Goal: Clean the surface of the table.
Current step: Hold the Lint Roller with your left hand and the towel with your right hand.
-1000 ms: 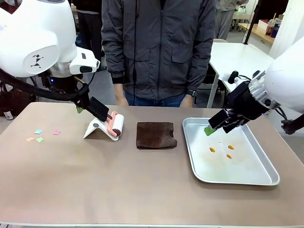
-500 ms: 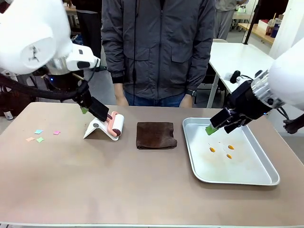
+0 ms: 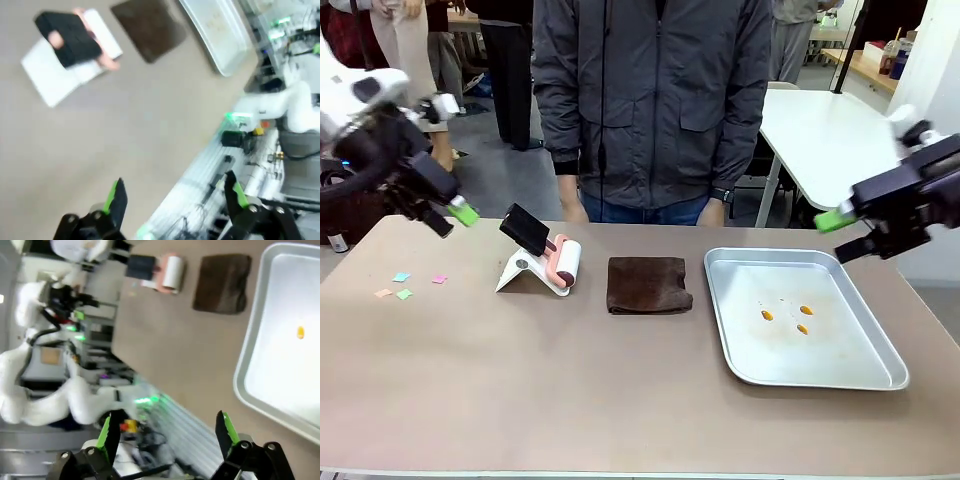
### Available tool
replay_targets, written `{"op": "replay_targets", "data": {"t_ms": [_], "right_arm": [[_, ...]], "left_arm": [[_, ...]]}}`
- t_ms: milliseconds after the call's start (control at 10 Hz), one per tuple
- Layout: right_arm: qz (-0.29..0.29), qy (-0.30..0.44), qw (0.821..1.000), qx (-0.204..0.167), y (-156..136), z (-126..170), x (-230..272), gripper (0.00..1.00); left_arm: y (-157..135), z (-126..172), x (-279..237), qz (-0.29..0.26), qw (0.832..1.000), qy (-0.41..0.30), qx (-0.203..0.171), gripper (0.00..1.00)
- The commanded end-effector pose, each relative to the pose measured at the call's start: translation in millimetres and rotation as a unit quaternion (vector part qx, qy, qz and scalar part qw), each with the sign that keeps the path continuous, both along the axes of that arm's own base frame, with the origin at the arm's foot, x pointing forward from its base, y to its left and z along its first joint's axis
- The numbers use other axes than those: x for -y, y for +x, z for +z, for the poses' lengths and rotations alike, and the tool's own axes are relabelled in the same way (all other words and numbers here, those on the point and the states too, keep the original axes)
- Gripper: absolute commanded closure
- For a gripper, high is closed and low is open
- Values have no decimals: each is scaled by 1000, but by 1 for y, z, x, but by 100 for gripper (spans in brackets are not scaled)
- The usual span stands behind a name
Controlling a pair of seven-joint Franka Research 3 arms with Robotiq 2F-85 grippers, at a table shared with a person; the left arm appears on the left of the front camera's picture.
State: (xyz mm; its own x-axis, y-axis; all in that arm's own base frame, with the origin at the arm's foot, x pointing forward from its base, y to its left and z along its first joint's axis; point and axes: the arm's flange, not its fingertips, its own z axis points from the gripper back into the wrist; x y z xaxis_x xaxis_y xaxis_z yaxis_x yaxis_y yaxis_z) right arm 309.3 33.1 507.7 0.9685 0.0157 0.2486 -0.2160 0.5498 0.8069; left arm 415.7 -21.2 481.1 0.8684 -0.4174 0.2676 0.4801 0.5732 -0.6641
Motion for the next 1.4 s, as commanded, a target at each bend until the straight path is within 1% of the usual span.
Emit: {"op": "replay_targets", "data": {"t_ms": [0,100,200,300,400,500,600,700,800,900,1000,1300], "right_arm": [[-91,84,992,-28,-15,3,49,0],[-122,106,986,-37,-21,0,75,0],[-135,134,981,-44,-25,-5,98,0],[-137,155,977,-48,-28,-11,113,0],[-162,164,971,-57,-30,-21,124,0],[-168,176,969,-52,-34,-28,128,0],[-170,177,968,-55,-37,-34,136,0],[-172,175,968,-58,-39,-38,144,0],[-166,170,970,-49,-41,-41,151,0],[-180,169,966,-73,-28,-26,154,0],[-180,169,966,-73,-28,-26,154,0],[-180,169,966,-73,-28,-26,154,0]], "left_arm": [[19,-22,-75,57,985,-120,-111,0],[19,-37,-113,79,973,-174,-133,0],[16,-52,-147,111,958,-218,-149,0],[17,-62,-176,141,943,-258,-155,0],[36,-71,-197,170,925,-299,-159,0],[47,-76,-208,199,916,-306,-168,0],[32,-82,-215,233,898,-334,-166,0],[6,-88,-218,265,883,-349,-168,0],[-16,-90,-217,271,881,-351,-166,0],[-19,-90,-210,266,892,-323,-172,0],[14,-98,-232,251,890,-339,-173,0],[14,-98,-232,251,890,-339,-173,0]]}}
